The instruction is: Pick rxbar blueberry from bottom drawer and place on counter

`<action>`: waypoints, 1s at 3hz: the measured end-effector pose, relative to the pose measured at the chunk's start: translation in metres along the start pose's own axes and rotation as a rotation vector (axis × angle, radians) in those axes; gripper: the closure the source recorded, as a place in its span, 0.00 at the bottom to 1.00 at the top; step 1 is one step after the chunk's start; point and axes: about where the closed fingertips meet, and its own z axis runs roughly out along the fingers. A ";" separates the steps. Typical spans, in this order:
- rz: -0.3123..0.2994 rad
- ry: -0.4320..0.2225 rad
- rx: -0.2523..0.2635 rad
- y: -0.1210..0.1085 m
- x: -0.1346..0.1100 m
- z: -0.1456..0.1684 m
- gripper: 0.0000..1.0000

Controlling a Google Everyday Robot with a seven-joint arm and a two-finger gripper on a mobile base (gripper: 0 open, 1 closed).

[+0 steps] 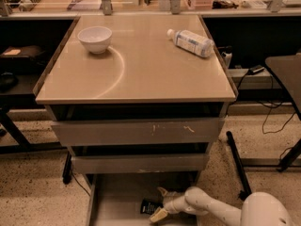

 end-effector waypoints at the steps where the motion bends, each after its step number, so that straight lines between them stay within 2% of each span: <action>1: -0.011 -0.006 -0.015 0.005 -0.003 0.000 0.00; 2: -0.046 -0.004 0.008 0.015 0.000 -0.007 0.00; 3: -0.109 0.007 0.100 0.026 0.008 -0.009 0.00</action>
Offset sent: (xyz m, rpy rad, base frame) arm -0.0357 -0.0077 0.0098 -0.0367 -0.0957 0.0181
